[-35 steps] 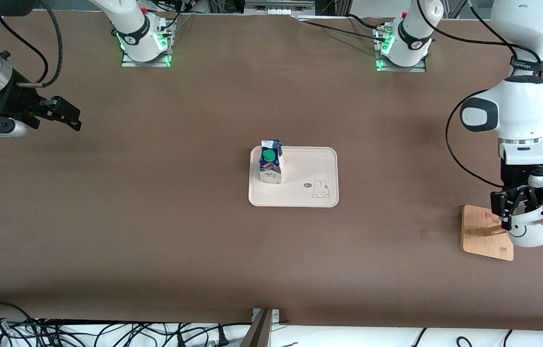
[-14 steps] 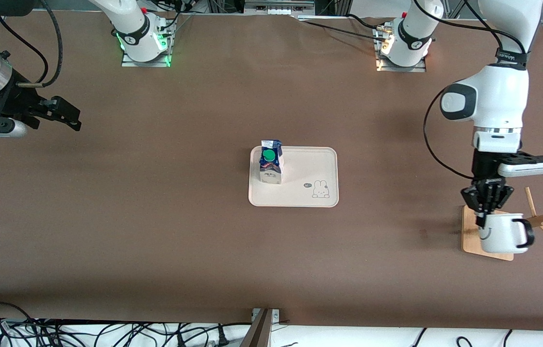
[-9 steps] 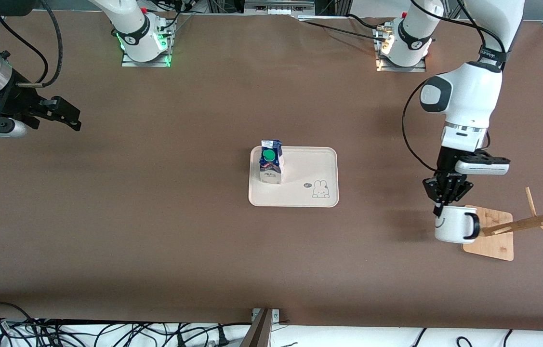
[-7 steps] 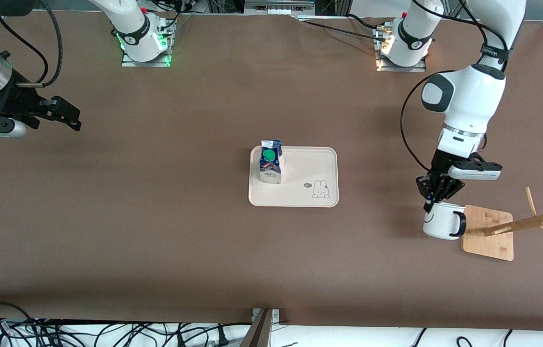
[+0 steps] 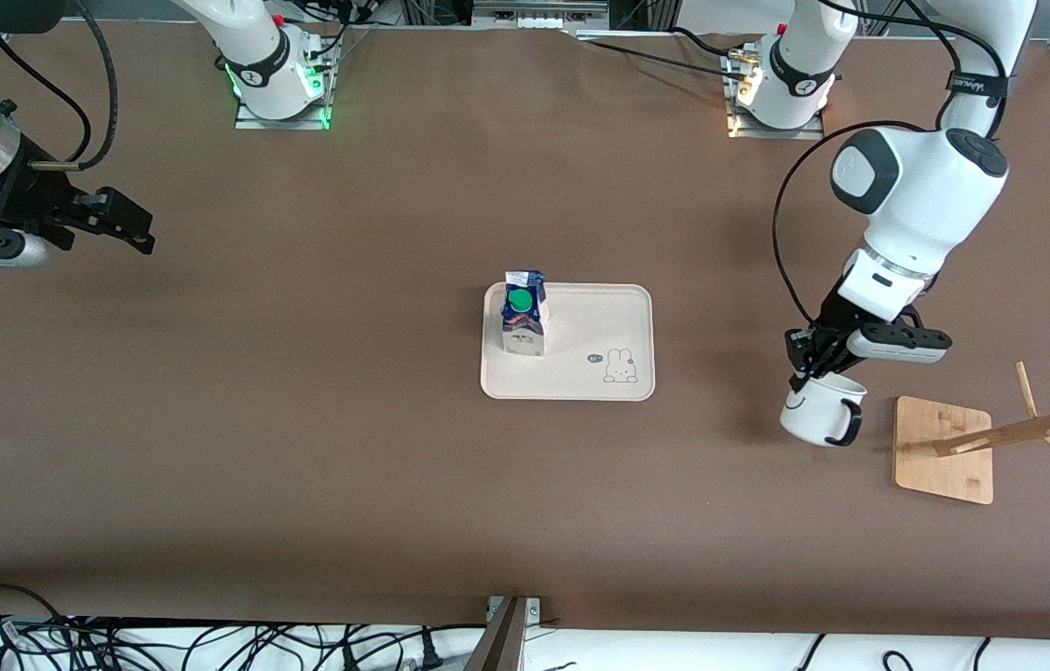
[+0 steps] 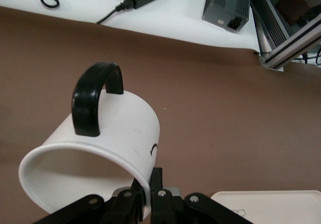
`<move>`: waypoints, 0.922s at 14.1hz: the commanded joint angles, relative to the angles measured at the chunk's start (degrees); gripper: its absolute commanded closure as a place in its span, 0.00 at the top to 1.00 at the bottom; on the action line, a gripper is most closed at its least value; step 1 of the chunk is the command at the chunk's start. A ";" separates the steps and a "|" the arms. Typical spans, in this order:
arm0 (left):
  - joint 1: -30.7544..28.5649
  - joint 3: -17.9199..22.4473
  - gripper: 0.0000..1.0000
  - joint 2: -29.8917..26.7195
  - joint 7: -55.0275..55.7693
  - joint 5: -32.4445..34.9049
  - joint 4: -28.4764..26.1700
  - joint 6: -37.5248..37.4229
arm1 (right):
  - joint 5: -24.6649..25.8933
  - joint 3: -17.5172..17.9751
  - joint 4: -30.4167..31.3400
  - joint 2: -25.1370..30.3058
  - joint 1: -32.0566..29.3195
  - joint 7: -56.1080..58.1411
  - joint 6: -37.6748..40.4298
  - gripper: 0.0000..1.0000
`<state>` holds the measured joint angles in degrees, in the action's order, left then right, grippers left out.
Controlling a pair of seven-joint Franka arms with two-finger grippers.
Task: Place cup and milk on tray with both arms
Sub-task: 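Lift the white mug off the mug tree with the left gripper, then carry the mug with the left gripper over the tray beside the carton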
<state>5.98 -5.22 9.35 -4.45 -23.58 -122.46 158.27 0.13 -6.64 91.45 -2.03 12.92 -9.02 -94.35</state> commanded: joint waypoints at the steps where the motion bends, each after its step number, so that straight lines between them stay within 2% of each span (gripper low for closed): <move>1: -0.26 0.29 0.00 0.14 0.23 -0.59 5.89 -14.06 | 0.58 0.14 -0.57 -0.26 -0.44 -0.03 0.04 1.00; 3: -0.26 0.73 0.00 1.46 0.32 3.08 12.04 -26.90 | 0.58 0.14 -0.57 -0.26 -0.44 -0.03 -0.05 1.00; 5: 0.61 0.56 0.00 2.86 0.58 10.10 16.45 -34.66 | 0.58 0.14 -0.57 -0.26 -0.44 -0.03 -0.05 1.00; 6: 1.14 0.12 0.00 3.65 1.80 11.96 17.42 -37.04 | 0.58 0.14 -0.57 -0.26 -0.44 -0.03 -0.05 1.00; 11: 6.32 -1.10 0.00 5.33 5.24 12.24 17.78 -43.65 | 0.58 -0.03 -0.57 -0.26 -0.53 -0.03 -0.05 1.00; 13: 8.25 -1.81 0.00 6.98 5.33 12.24 20.14 -45.57 | 0.58 -0.12 -0.57 -0.26 -0.53 -0.03 -0.05 1.00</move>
<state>12.49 -6.63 14.35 -0.35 -13.03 -106.40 116.21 0.13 -6.91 91.45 -2.11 12.86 -9.02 -94.35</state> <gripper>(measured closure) 0.925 0.000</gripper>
